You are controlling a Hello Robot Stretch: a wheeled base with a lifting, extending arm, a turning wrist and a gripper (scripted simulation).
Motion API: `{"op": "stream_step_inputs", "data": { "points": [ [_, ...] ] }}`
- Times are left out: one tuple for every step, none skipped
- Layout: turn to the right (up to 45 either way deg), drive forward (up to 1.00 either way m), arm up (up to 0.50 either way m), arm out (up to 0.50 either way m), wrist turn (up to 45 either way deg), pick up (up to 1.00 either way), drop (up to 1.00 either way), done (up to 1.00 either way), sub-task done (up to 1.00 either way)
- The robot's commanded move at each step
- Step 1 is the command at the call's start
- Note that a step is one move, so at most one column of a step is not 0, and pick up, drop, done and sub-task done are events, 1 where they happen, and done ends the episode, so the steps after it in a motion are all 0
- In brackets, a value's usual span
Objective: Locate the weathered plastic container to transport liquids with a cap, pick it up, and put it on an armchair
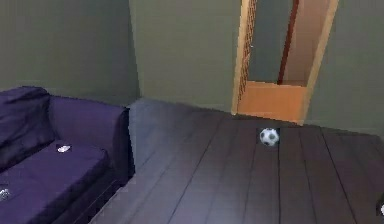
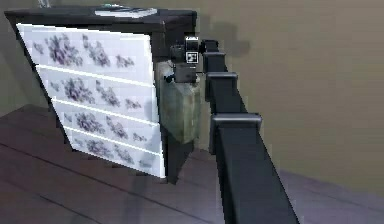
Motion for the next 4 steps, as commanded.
{"op": "stream_step_inputs", "data": {
  "points": [
    [-15.0, 0.0, 0.0, 0.0, 0.0, 0.0, 0.0, 0.0, 0.0],
    [0.0, 0.7, 0.0, 0.0, 0.0, 0.0, 0.0, 0.0, 0.0],
    [-33.0, 0.0, 0.0, 0.0, 0.0, 0.0, 0.0, 0.0, 0.0],
    [-3.0, 0.0, 0.0, 0.0, 0.0, 0.0, 0.0, 0.0, 0.0]
  ]
}}
